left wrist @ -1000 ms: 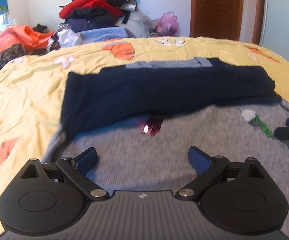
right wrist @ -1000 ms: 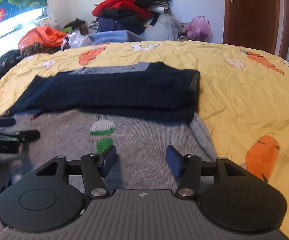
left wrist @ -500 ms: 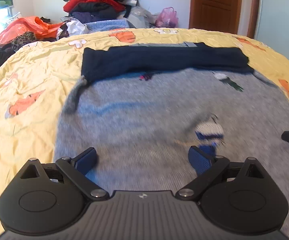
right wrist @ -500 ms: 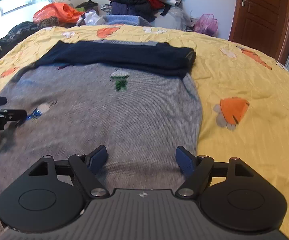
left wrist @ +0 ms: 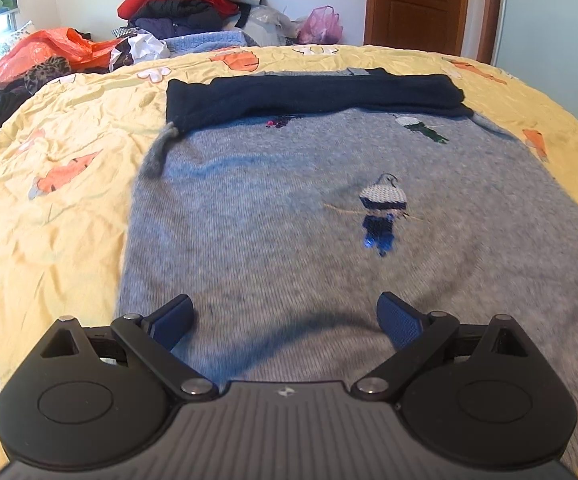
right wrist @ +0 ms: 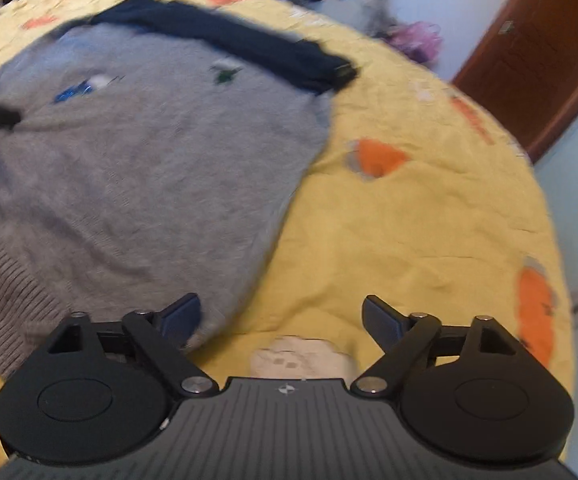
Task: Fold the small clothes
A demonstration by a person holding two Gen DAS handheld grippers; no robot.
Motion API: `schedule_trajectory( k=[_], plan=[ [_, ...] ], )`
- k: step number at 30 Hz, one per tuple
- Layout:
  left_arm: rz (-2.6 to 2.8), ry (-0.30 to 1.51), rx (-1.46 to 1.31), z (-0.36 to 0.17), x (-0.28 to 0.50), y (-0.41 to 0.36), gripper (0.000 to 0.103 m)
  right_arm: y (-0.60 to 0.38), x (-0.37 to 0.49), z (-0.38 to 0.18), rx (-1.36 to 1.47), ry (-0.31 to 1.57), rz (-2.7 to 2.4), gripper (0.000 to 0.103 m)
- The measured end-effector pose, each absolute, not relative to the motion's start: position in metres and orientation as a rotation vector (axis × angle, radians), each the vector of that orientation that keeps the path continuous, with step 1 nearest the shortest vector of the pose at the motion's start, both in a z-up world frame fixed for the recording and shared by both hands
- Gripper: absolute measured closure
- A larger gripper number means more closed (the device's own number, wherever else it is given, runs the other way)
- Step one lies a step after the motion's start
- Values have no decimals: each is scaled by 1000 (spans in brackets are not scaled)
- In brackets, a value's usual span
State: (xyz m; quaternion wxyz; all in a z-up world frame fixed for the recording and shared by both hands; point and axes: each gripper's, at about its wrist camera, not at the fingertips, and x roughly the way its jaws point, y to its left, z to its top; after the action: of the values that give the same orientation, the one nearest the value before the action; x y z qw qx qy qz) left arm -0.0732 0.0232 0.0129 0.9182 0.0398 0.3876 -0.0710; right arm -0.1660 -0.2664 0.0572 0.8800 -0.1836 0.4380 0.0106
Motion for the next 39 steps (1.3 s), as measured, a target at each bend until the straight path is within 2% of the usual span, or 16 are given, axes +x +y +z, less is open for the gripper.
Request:
schedule_trajectory(
  k=[5, 10, 11, 14, 17, 18, 19, 20, 25, 30, 32, 34, 36, 38, 39],
  plan=[
    [-188, 801, 107, 15, -79, 12, 4, -239, -167, 75, -269, 785, 126, 17],
    [-267, 830, 120, 14, -94, 9, 4, -199, -164, 38, -315, 911, 278, 18],
    [-263, 828, 146, 13, -101, 12, 4, -200, -172, 34, -328, 910, 276, 12],
    [-283, 846, 140, 13, -122, 33, 2, -233, -187, 34, -228, 1003, 268, 3],
    [-274, 861, 119, 18, -138, 51, 2, -259, -209, 38, -191, 1057, 237, 4],
    [-267, 864, 100, 22, -140, 55, 2, -264, -213, 43, -173, 1055, 215, 6],
    [-267, 854, 79, 26, -142, 57, 2, -265, -216, 46, -175, 1039, 190, 14],
    [-275, 839, 62, 31, -144, 56, 2, -264, -219, 49, -174, 1012, 175, 16],
    [-350, 816, 75, 36, -143, 25, 2, -234, -215, 63, -82, 865, 246, 14],
    [-314, 929, 159, 17, -139, 9, 1, -203, -192, 39, -116, 923, 245, 14],
    [-359, 966, 192, 18, -150, 15, 1, -202, -205, 30, -194, 922, 240, 2],
    [-417, 992, 230, 20, -163, 24, 1, -215, -211, 29, -171, 985, 292, 0],
    [-421, 998, 250, 26, -170, 32, 2, -224, -219, 35, -210, 1033, 317, 2],
    [-392, 960, 233, 36, -172, 39, 1, -227, -218, 44, -218, 1040, 297, 15],
    [-375, 932, 212, 42, -170, 41, 1, -224, -216, 49, -208, 1023, 292, 16]
  ],
)
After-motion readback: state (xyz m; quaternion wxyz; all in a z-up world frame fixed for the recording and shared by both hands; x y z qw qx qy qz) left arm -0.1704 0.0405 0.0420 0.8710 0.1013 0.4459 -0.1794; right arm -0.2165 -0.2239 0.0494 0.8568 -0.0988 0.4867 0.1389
